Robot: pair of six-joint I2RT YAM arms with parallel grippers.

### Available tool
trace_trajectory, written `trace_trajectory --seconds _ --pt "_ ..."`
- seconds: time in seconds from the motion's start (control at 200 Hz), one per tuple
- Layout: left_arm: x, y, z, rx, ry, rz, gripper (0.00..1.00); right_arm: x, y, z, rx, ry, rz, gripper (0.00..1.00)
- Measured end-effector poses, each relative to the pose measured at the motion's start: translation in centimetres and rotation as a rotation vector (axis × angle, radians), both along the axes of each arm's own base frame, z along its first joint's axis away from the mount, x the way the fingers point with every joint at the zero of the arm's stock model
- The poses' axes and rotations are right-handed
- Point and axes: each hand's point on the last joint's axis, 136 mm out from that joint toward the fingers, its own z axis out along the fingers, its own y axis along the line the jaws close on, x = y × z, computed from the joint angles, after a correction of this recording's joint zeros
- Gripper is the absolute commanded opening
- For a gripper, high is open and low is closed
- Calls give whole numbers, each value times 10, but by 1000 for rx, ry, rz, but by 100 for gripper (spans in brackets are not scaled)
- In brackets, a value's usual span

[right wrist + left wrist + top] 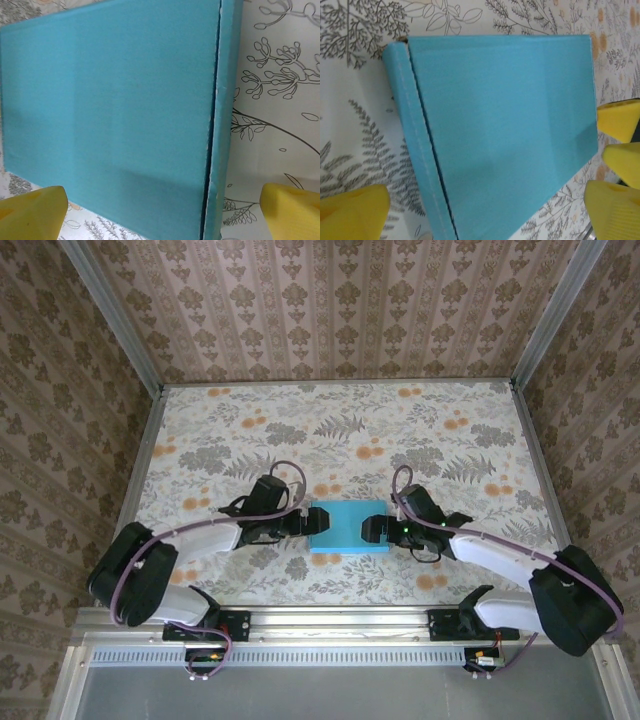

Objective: Fold the paper box

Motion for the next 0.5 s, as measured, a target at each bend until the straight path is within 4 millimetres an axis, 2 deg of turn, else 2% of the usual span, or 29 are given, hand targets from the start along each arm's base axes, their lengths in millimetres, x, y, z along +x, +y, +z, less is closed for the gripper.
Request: trace_trajectory --seconds 0.09,0.28,0.5 --pt "5 -5 -2 -9 2 2 100 1 1 -8 -8 18 -1 100" --pt "16 -19 -3 -34 5 -3 100 15 10 -2 9 -4 -1 100" --pt "49 -32 8 -51 -33 20 100 30 13 1 -4 -16 -13 100"
